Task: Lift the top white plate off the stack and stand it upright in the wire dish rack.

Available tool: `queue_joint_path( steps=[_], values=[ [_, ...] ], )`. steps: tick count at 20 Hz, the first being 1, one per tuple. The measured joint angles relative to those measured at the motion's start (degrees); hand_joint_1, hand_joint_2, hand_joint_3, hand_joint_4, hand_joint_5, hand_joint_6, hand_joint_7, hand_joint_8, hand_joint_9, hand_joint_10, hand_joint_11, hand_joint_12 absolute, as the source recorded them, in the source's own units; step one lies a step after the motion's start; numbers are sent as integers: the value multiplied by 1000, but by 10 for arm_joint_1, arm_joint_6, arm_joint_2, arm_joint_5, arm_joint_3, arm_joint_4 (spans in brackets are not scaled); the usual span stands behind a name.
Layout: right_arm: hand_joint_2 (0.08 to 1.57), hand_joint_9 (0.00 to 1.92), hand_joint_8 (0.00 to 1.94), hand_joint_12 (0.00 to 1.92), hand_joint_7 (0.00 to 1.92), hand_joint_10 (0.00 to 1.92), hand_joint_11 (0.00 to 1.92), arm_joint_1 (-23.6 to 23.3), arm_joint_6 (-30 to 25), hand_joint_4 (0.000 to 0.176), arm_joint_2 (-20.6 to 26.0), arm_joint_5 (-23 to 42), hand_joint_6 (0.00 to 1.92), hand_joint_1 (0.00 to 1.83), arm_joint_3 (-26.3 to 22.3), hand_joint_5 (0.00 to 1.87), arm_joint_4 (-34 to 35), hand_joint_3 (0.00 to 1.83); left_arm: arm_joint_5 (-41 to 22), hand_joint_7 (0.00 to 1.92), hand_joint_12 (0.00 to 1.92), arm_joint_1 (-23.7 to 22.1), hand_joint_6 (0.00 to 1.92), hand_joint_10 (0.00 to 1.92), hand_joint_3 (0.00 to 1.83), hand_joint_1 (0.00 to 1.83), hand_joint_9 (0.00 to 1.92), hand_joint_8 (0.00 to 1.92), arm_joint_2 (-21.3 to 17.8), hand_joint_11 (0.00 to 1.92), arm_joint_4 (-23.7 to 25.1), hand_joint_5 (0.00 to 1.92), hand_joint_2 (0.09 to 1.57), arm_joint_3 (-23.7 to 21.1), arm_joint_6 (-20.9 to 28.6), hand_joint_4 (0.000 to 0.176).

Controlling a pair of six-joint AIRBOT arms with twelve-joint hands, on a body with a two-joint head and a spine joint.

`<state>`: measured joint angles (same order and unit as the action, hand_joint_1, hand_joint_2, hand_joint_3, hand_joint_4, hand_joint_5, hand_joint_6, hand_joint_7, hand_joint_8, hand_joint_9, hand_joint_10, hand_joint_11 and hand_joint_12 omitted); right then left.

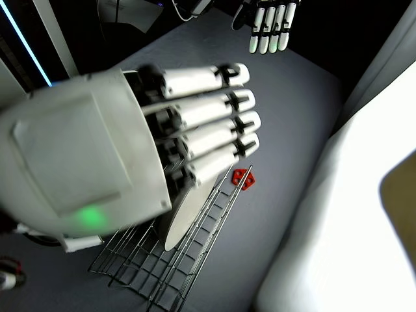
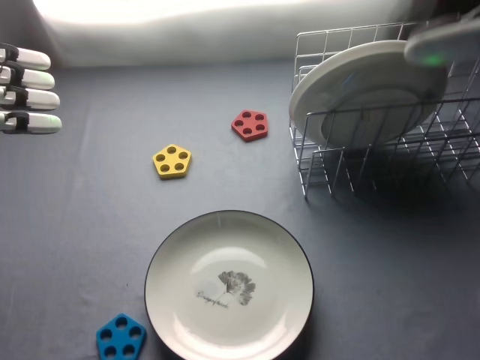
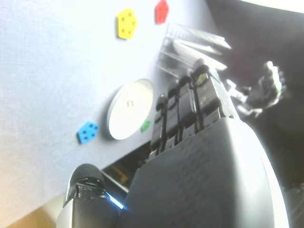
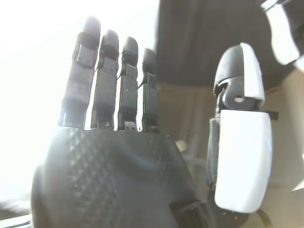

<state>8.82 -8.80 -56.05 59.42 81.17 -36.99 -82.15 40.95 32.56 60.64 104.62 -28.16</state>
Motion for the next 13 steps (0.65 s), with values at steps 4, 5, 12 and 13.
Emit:
queue_joint_path(
  steps=[4, 5, 12, 13],
  values=[
    [918, 250, 0, 0, 236, 0, 305, 0, 34, 0, 34, 0, 0, 574, -54, 206, -67, 0, 0, 133, 19, 0, 0, 2, 1, 0, 131, 0, -3, 134, -1, 97, 1022, 0, 0, 0],
    [928, 240, 0, 0, 228, 0, 299, 0, 39, 0, 39, -1, 0, 538, -63, 189, -72, 0, 0, 145, 21, 0, 3, 6, 0, 0, 142, 5, -3, 140, -1, 103, 1021, 0, 0, 0],
    [902, 245, 0, 1, 218, 1, 275, -1, 80, 0, 63, -43, 2, 423, -147, 160, -204, 0, 0, 129, 7, 0, 0, 0, 0, 0, 126, 0, -3, 111, -4, 99, 1020, 0, 0, 0],
    [897, 258, 4, 9, 227, 6, 293, -1, 80, 0, 67, -43, 5, 452, -156, 168, -214, 0, 0, 134, 10, 0, 4, 3, 0, 0, 128, 3, -3, 119, -4, 107, 1017, 0, 0, 0]
  ],
)
